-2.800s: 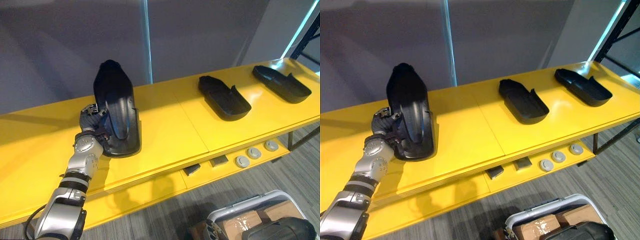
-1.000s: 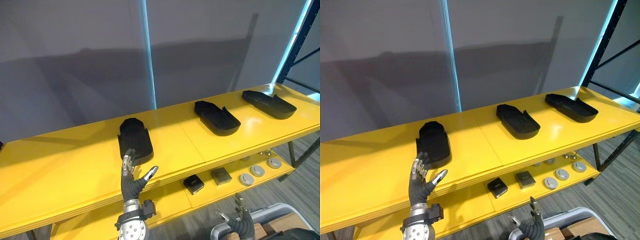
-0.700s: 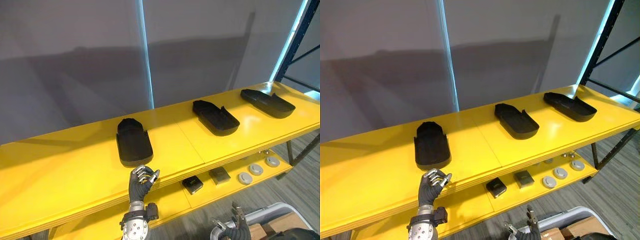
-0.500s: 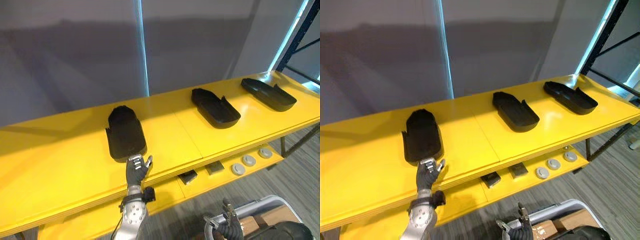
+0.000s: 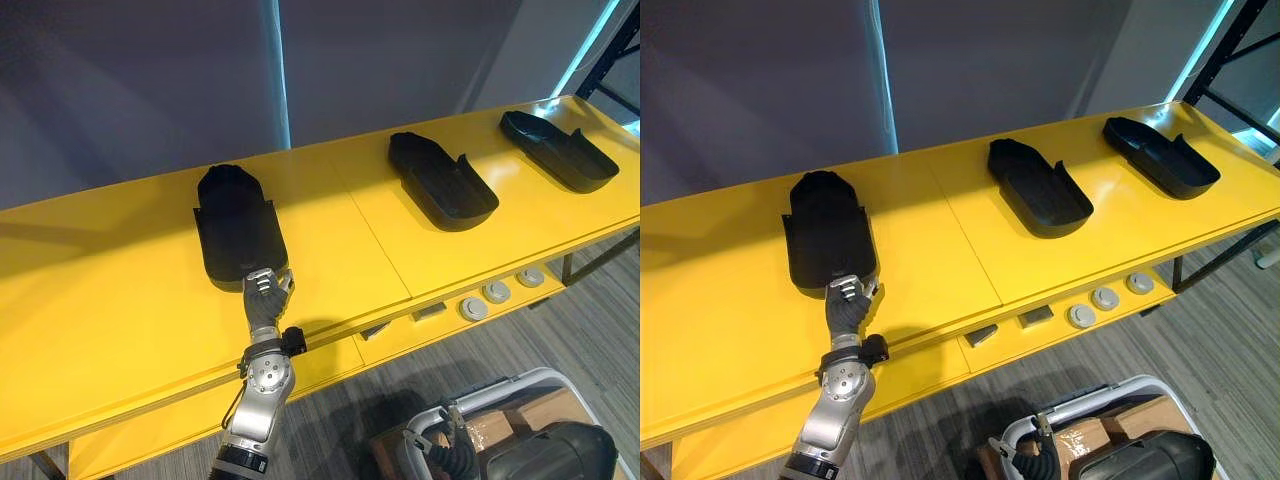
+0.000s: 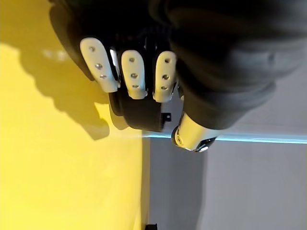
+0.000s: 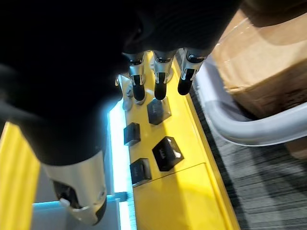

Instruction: Walk over and take plastic housings, then place them on the shelf

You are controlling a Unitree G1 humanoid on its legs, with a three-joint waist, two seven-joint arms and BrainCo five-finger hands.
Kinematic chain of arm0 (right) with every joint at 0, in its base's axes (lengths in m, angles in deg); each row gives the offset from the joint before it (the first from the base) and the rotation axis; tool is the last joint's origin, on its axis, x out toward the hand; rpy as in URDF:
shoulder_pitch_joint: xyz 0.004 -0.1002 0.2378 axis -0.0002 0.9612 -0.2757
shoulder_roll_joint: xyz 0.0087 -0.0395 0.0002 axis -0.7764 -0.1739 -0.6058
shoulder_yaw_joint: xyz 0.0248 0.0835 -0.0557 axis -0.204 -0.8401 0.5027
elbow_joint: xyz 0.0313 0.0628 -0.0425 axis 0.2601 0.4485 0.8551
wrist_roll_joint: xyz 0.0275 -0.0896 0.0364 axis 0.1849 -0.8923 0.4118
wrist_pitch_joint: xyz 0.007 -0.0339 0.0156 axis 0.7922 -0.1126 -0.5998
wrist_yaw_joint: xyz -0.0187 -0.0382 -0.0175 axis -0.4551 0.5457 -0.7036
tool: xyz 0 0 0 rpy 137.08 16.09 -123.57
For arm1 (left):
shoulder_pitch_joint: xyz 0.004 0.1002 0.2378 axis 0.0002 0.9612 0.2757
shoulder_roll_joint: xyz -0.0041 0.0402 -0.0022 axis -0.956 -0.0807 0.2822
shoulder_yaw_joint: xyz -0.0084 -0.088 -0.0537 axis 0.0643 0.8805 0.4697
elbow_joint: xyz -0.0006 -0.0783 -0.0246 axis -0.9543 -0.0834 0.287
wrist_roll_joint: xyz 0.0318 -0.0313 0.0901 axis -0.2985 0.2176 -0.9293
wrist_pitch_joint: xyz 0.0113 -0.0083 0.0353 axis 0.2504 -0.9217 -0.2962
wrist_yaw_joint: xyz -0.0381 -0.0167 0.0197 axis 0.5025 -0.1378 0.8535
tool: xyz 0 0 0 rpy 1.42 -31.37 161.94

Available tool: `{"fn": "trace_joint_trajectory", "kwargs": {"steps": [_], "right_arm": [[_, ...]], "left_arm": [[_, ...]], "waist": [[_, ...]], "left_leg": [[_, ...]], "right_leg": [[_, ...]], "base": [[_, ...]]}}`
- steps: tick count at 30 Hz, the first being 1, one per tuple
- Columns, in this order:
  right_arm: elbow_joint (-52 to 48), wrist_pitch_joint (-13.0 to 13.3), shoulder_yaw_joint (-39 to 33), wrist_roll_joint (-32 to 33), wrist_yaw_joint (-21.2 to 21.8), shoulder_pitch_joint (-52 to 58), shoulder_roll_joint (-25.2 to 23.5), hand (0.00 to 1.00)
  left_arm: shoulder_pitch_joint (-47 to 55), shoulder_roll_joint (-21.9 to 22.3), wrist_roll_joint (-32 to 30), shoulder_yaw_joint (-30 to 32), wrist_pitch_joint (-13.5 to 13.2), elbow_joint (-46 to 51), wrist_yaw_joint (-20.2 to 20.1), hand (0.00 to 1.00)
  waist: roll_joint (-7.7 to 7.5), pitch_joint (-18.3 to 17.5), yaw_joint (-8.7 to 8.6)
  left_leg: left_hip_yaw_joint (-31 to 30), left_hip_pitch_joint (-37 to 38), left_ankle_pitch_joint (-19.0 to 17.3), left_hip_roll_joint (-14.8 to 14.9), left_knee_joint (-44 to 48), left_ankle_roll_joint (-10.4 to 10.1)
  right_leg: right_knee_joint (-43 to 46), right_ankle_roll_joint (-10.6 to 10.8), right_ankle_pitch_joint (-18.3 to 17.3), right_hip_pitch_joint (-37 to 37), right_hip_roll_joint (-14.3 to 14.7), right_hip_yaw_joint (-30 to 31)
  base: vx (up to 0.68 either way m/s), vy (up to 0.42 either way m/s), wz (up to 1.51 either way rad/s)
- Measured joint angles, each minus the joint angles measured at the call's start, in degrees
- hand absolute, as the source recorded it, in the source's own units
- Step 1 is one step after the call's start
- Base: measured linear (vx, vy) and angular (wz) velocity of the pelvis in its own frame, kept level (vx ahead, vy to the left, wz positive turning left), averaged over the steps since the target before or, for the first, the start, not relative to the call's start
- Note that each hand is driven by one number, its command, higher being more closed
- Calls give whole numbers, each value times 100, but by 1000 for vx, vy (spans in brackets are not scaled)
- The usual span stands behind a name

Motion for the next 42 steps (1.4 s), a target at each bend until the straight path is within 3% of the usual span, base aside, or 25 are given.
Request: {"fn": "trace_joint_trajectory", "kwargs": {"steps": [1,6,9,11,12,14,15,16,17,20,21,22,23,24,25,26,28,29,31,33,35,36,38,40,42], "right_arm": [[51,0,-2,1,-2,-68,13,0],[193,4,6,1,-4,-208,11,0],[83,2,3,10,-12,-222,9,0],[-608,8,26,101,-13,-225,20,0],[-1160,34,27,100,-6,-235,89,0],[-1814,123,26,100,-3,-174,232,0],[-2507,180,-111,98,28,-93,233,0],[-2419,181,-134,99,1,-71,186,0],[-2285,181,-161,97,-1,-121,187,0],[-1950,179,-348,97,-8,-142,163,0],[-1789,179,-387,88,-12,-297,204,0],[-1578,176,-423,49,-43,-580,262,0],[-1238,182,-492,25,-76,-901,249,0],[-1047,176,-509,22,-91,-975,249,0],[-718,126,-504,-34,-88,-995,248,0],[-564,85,-456,-79,-69,-976,243,0],[-381,67,-424,-140,-29,-1067,271,0],[-257,53,-422,-146,-29,-1087,291,0],[-131,-13,-375,-149,-34,-1178,296,0],[51,-34,-423,-151,-56,-1288,325,0],[294,-123,-440,-152,-154,-1530,467,0],[482,-211,-468,-154,-288,-1799,524,0],[756,-310,-481,-155,-437,-2241,505,0],[1175,-392,-506,-198,-572,-2813,548,0],[1382,-499,-561,-384,-732,-3237,502,0]], "left_arm": [[35,-3,20,-70,-30,110,27,0],[387,-7,43,-406,-67,450,-131,0],[1366,18,25,-995,-221,1516,-343,0],[1678,103,-13,-1324,-373,1909,-416,0],[1647,198,-46,-1446,-467,2011,-503,0],[1516,246,-112,-1674,-521,2020,-614,0],[980,236,-234,-1796,-501,1395,-849,0],[965,235,-231,-1777,-480,1220,-862,0],[949,236,-231,-1779,-463,1134,-869,0],[867,230,-231,-1788,-460,972,-902,0],[840,196,-219,-1630,-457,904,-924,0],[848,193,-210,-1419,-475,901,-1029,0],[787,193,-151,-1257,-492,820,-1055,0],[787,196,-106,-1260,-485,736,-1079,0],[840,202,-84,-1317,-459,561,-1120,0],[946,188,-32,-1349,-459,477,-1135,0],[1035,194,-4,-1353,-443,253,-1167,0],[1059,226,-1,-1344,-401,61,-1229,0],[1146,265,0,-1162,-375,-292,-1233,0],[1164,266,0,-883,-311,-719,-1228,0],[1233,266,-12,-611,-266,-944,-1203,0],[1279,258,-18,-348,-245,-1131,-1115,0],[1346,190,-19,26,-213,-1354,-1003,0],[1384,75,-21,296,-195,-1707,-902,0],[1387,-13,-32,517,-150,-2111,-827,0]], "waist": [[3,46,-16],[4,52,-54],[5,69,38],[-10,80,331],[8,58,389],[46,-71,247],[-131,-154,239],[-127,-148,236],[-84,-108,239],[-151,-56,51],[-179,-78,35],[-49,-166,140],[26,-113,126],[42,-101,112],[9,-129,125],[-5,-200,173],[122,-236,229],[250,-274,237],[293,-269,235],[292,-253,163],[286,-180,175],[292,-145,235],[278,-38,358],[387,140,429],[300,249,593]], "left_leg": [[-8,8,10,-3,-4,-1],[0,76,6,1,-7,1],[118,285,-278,105,352,-50],[-1060,281,-823,114,1505,-16],[-1776,337,-1148,86,1958,-267],[-1918,367,-1446,76,2114,-248],[-54,339,-1700,165,1725,210],[343,391,-1666,188,1724,264],[579,456,-1660,233,1724,277],[921,514,-1641,214,1962,307],[901,476,-1583,137,1897,428],[1045,565,-1504,298,1536,374],[1318,545,-1424,478,1574,209],[1363,564,-1389,528,1556,159],[1450,665,-1327,582,1484,60],[1517,719,-1316,613,1459,-6],[1612,701,-1238,873,1416,-132],[1608,660,-1091,1063,1324,-82],[1573,702,-942,1365,1416,-34],[1534,699,-806,1438,1636,161],[978,500,-888,1229,2015,95],[250,124,-1008,847,2200,-84],[-486,-201,-1031,404,1922,-122],[-631,-305,-662,296,1255,25],[-487,-324,-521,146,1018,43]], "right_leg": [[-4,-4,3,9,-1,-3],[-61,-14,10,92,2,4],[-55,-13,6,287,126,254],[302,47,-96,403,374,869],[608,85,-247,322,577,1237],[871,134,-278,86,772,1579],[-143,480,1209,-550,684,901],[61,54,805,-486,504,-310],[270,-235,595,-458,377,-842],[483,-255,658,-445,217,-1260],[81,148,899,-337,260,-1042],[-190,361,931,-374,325,-1014],[1395,-651,53,-955,150,-1590],[2078,-582,-216,-1085,-68,-1870],[2603,-133,-563,-935,-545,-2252],[2483,164,-757,-716,-710,-2137],[1815,-133,-768,-507,-363,-1967],[1443,-304,-577,-442,-69,-1968],[1144,-495,-432,-272,287,-1924],[957,-565,-393,-60,379,-1879],[754,-615,-318,93,324,-1788],[573,-610,-218,105,265,-1711],[316,-555,-100,108,242,-1576],[119,-466,87,145,288,-1535],[-131,-352,341,79,173,-1387]], "base": [[-43,41,2],[-6,17,-1],[43,9,-49],[-7,37,-154],[-71,103,-181],[-281,286,-257],[-466,353,-394],[-429,290,-397],[-82,67,-154],[-118,52,-74],[-135,-55,-113],[-181,-147,-158],[-161,-175,-139],[-49,-218,-76],[35,-187,-42],[83,-280,-59],[76,-304,-49],[96,-324,-38],[124,-312,-45],[89,-187,-17],[17,-89,-12],[-61,10,-15],[-75,53,-28],[-73,99,-26],[-57,143,-18]]}}
